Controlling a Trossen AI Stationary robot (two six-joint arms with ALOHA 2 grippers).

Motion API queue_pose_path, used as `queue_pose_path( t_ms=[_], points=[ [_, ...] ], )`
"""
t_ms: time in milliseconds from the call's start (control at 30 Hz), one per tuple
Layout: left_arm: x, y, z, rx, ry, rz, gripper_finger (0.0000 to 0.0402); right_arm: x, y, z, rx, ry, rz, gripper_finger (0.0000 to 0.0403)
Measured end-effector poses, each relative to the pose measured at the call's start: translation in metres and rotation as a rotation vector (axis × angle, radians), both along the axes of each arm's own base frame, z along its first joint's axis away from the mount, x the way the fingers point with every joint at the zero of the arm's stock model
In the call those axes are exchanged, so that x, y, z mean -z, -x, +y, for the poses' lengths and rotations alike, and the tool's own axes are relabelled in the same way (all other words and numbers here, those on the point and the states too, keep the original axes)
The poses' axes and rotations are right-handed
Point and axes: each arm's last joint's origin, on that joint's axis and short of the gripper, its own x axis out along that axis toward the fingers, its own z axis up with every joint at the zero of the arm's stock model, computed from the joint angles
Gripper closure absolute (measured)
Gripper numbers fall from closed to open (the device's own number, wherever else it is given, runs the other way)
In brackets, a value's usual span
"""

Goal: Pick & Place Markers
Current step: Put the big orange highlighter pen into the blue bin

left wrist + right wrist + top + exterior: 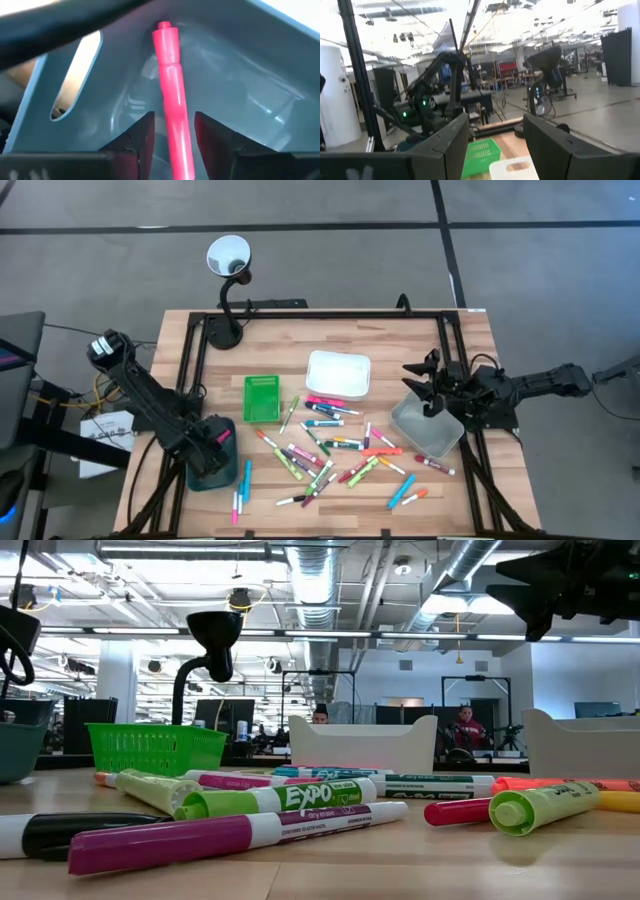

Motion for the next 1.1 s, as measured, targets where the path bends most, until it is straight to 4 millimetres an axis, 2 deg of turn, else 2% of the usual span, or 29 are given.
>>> queue_pose_path(
  t_ms=[133, 267, 500, 700, 867, 967, 1100],
  points=[
    [-0.009, 0.001, 0.001, 0.0, 0.046, -0.036, 0.026, -0.01, -0.015, 0.002, -0.008, -0.008, 0.073, 0.0213],
    [-0.029, 0.001, 0.002, -0.001, 0.122, -0.12, 0.0263, -0.02, -0.041, 0.009, -0.031, -0.001, 0.183, 0.0214],
    [-0.07, -0.004, 0.004, 0.028, 0.153, -0.401, 0.0264, -0.024, -0.092, 0.025, -0.067, 0.043, 0.48, 0.0217],
    [-0.091, -0.023, -0.005, 0.226, -0.014, -0.734, 0.0264, -0.024, -0.125, 0.044, -0.112, 0.082, 0.751, 0.0216],
    [-0.101, -0.048, -0.009, 0.317, -0.254, -0.907, 0.0264, -0.021, -0.139, 0.071, -0.209, 0.044, 0.935, 0.0225],
    [-0.104, -0.059, -0.006, 0.334, -0.381, -0.928, 0.0264, -0.009, -0.139, 0.086, -0.222, 0.038, 1.063, 0.0232],
    [-0.105, -0.07, 0.006, 0.319, -0.48, -0.899, 0.0264, 0.02, -0.14, 0.1, -0.233, -0.046, 1.213, 0.0236]
  ],
)
